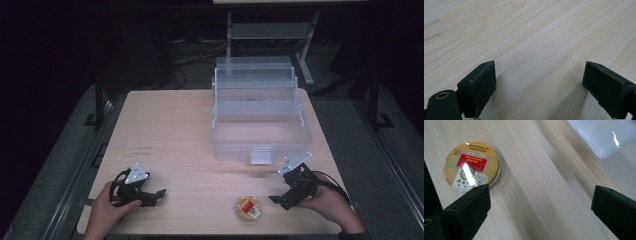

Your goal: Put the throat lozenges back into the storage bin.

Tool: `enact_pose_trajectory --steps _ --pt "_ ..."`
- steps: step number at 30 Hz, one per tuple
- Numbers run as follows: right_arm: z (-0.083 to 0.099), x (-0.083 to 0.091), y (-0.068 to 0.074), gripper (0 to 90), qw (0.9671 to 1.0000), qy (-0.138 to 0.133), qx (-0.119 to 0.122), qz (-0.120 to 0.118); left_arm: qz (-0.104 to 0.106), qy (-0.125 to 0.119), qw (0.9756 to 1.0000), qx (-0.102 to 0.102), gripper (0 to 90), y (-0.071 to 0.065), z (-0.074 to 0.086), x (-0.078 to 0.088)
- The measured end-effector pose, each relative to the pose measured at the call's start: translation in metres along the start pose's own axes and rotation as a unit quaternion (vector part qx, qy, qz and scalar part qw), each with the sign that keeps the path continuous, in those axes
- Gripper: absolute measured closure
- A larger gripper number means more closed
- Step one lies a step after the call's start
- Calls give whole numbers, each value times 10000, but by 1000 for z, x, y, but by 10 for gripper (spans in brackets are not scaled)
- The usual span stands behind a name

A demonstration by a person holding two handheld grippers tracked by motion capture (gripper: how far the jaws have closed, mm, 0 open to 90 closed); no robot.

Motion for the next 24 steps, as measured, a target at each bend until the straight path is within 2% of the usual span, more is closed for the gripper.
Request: enact_pose_trajectory --steps 13,24 --pt "-13 -4 11 20 9991 191 360 -99 0 1 10000 -2 107 0 0 0" --pt "-23 -8 21 20 9978 271 563 -217 2 6 10000 -2 107 0 0 0"
Point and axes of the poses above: each handheld gripper's, and its own axes: x roughly backward along the jaws, z roughly out of its underside, y roughly to its left, the point moved 5 cm from there along -x, roughly forward along the jaws, and after that the axes turned 11 degrees about y, right-handed, at the moved point
